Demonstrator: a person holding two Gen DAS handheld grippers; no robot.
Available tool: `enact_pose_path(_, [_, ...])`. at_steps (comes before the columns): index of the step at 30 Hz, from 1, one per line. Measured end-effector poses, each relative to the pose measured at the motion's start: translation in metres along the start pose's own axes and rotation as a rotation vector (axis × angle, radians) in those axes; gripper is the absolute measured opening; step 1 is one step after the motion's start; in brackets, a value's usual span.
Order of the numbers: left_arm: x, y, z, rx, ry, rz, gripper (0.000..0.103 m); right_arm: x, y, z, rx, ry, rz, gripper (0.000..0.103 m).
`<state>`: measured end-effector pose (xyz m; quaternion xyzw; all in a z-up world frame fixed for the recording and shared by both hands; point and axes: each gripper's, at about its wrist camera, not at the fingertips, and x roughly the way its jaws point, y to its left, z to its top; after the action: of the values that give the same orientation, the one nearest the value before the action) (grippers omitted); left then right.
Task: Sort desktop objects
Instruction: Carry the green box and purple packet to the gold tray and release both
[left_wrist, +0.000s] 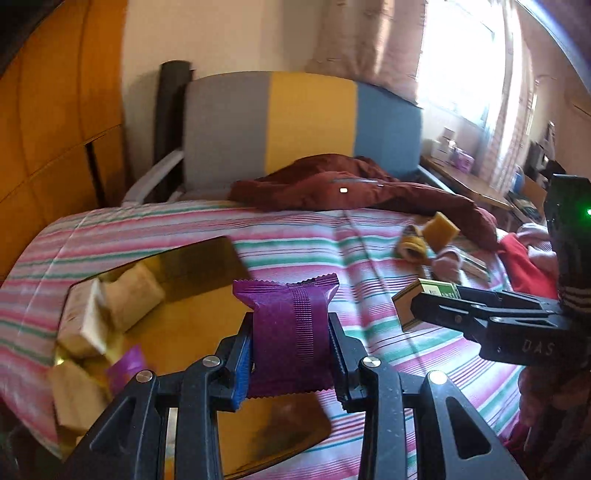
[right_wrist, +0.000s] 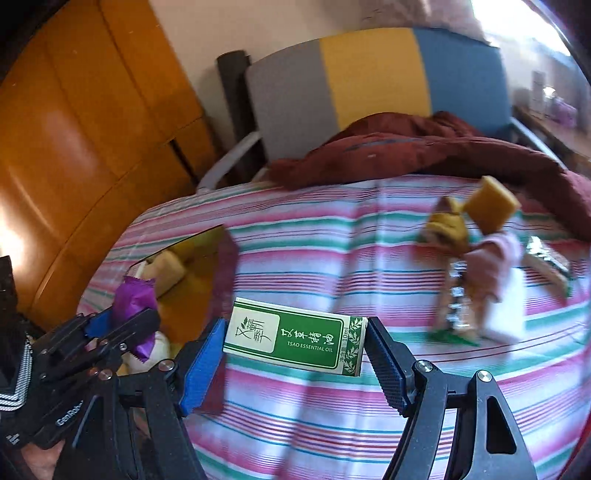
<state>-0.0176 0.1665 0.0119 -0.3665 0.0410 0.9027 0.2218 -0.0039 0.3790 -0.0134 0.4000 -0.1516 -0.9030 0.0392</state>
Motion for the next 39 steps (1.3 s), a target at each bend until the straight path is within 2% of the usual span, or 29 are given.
enact_pose_path(10, [-0.017, 0.056, -0.025, -0.079, -0.010, 0.083, 0.036, 0.033, 0.067, -0.021, -0.066, 0.058, 0.099, 0.075])
enact_pose_path(18, [-0.031, 0.091, -0.042, -0.131, -0.020, 0.159, 0.036, 0.049, 0.093, -0.035, -0.103, 0.103, 0.144, 0.075])
enact_pose_path(26, [-0.039, 0.117, -0.053, -0.181, -0.017, 0.192, 0.036, 0.059, 0.119, -0.041, -0.132, 0.117, 0.184, 0.075])
enact_pose_path(33, [-0.057, 0.158, -0.069, -0.275, -0.027, 0.215, 0.036, 0.067, 0.143, -0.047, -0.187, 0.127, 0.184, 0.075])
enact_pose_path(39, [-0.068, 0.185, -0.085, -0.339, -0.024, 0.239, 0.036, 0.074, 0.148, -0.053, -0.197, 0.139, 0.175, 0.075])
